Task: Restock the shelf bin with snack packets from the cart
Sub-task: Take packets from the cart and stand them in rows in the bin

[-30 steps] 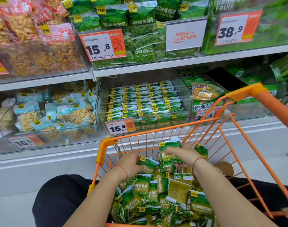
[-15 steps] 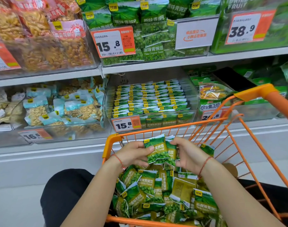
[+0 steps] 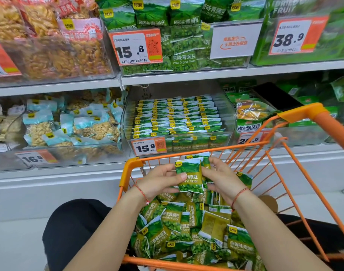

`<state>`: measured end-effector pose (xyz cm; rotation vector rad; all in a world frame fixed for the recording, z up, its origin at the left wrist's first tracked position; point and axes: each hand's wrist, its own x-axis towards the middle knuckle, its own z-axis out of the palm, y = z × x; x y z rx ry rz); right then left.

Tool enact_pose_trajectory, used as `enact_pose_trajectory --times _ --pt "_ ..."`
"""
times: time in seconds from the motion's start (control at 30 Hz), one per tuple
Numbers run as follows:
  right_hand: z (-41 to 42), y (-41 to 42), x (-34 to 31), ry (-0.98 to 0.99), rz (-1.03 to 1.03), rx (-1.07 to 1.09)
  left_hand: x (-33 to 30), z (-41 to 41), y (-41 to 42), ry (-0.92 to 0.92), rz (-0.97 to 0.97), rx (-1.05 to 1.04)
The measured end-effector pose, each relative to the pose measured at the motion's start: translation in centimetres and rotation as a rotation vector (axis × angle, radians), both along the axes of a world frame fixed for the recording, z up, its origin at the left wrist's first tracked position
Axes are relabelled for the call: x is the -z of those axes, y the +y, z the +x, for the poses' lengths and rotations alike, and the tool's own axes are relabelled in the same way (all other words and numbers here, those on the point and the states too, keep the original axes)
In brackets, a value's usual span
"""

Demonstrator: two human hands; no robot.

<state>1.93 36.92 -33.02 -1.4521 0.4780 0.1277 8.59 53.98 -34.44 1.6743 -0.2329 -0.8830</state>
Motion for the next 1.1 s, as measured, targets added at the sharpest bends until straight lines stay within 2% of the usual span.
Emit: enact_pose_trajectory --times 0.13,0.23,0.37,0.5,0.67,0.8,0.9,1.0,1.1 --pt "0.1 0.5 -1.0 -0.007 0.058 0.038 -0.2 0.2 0.0 -0.042 -0.003 -0.118" --pt "-0.1 0.7 -1.4 -0.015 0.070 -0.016 -0.4 0.4 0.2 -0.055 -0.027 -0.144" --pt "-0.4 1.1 -0.9 -0.098 -0.082 -0.096 -0.4 0.5 0.2 -0.084 -0.062 -0.189" --pt "-0.6 1.5 -0.8 -0.145 -0.272 -0.087 -0.2 -0.2 -0.5 -0.243 -0.028 -0.227" --pt "-0.4 1.3 -1.7 -0.234 -0.260 0.000 -1.6 0.0 -1.0 -0.380 -0.060 -0.192" --pt "2.2 0.6 -3.9 -0.273 -0.288 -0.126 -3.9 1.2 -0.8 -0.496 -0.099 -0.189" --pt "4.9 0.8 -5.7 -0.278 -0.386 -0.214 -5.4 2.9 0.1 -0.591 -0.106 -0.209" --pt "8.3 1.1 -7.0 -0.259 -0.435 -0.302 -6.0 5.1 1.5 -0.708 0.009 -0.231" --pt "12.4 1.1 -6.8 -0.205 -0.454 -0.306 -5.4 8.6 3.8 -1.026 0.215 -0.358"
